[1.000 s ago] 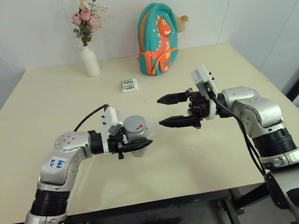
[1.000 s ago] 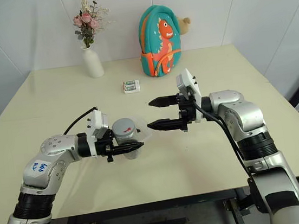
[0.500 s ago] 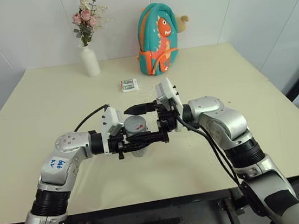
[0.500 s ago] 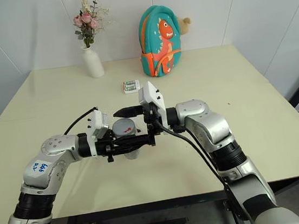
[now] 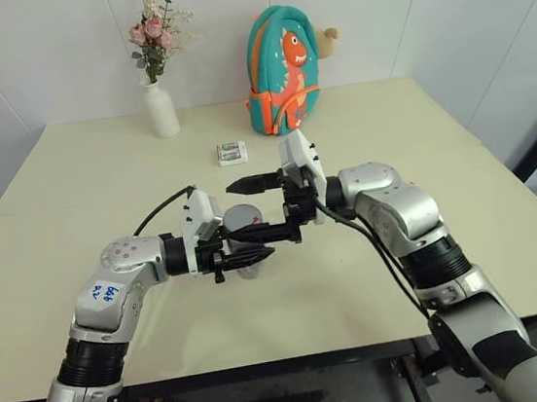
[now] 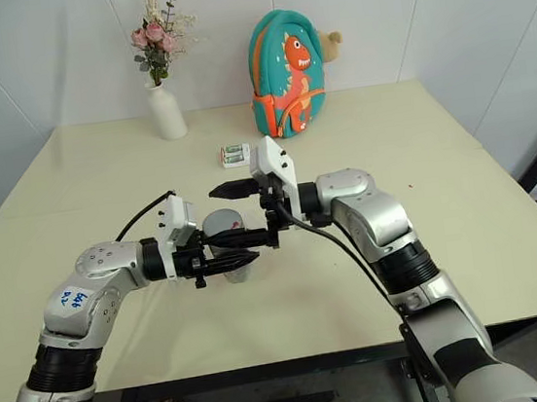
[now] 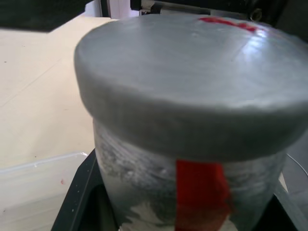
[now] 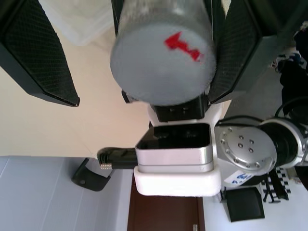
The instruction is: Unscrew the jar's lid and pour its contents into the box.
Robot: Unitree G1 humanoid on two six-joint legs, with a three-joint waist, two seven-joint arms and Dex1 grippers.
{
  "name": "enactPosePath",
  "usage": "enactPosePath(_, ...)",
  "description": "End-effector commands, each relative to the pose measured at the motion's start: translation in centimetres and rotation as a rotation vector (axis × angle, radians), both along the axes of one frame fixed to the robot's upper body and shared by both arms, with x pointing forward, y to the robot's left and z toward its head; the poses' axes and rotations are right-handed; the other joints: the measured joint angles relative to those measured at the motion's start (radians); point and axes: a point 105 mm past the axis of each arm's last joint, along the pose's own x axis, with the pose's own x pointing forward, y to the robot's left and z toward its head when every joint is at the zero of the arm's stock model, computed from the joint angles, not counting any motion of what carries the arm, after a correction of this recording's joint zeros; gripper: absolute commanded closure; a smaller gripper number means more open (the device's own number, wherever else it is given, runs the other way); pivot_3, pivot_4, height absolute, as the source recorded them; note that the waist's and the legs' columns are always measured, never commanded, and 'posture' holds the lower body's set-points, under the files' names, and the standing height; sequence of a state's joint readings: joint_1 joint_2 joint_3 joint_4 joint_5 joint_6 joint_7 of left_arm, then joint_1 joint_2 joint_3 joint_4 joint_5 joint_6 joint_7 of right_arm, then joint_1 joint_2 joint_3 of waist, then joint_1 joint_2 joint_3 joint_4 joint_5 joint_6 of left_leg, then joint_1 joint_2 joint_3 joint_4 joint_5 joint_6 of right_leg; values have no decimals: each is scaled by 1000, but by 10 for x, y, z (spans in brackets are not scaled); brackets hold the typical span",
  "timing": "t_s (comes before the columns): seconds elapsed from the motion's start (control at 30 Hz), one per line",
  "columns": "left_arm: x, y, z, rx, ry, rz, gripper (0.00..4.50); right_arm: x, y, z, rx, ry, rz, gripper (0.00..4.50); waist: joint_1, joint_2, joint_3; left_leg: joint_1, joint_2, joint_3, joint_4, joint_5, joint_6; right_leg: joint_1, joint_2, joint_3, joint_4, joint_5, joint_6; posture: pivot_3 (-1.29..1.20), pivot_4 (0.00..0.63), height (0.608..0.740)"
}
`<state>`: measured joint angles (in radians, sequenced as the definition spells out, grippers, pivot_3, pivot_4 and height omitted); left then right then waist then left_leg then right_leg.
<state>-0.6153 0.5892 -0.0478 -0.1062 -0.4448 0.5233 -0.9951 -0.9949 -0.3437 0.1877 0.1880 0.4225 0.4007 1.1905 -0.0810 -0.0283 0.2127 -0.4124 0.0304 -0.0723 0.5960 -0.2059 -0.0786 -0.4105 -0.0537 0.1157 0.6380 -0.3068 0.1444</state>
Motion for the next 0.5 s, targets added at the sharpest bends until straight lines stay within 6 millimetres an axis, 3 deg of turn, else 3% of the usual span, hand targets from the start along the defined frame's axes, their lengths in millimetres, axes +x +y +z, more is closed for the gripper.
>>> enactPosePath(0.03,-9,-2,12,-4,-57,-52,2494,16,-42,13,29,-20,-116,43,1,0,0,0,0,0,0,0,0,0,0,0,0,0,0,0,150,740)
enactPosePath(0.3,-9,-1,12,-3,-55,-44,2494,10,-78,20,9,15,-117,43,-4,0,0,0,0,0,0,0,0,0,0,0,-1,0,0,0,150,740)
enactPosePath(0.43,-9,-1,11,-1,-52,-44,2494,-2,-72,22,8,33,-55,43,-4,0,0,1,0,0,0,0,0,0,0,0,0,0,0,0,150,740)
enactPosePath(0.5,-9,-2,11,-1,-52,-48,2494,-10,-57,25,36,36,-4,43,-4,0,0,1,0,0,0,0,0,0,0,0,0,0,0,0,150,740)
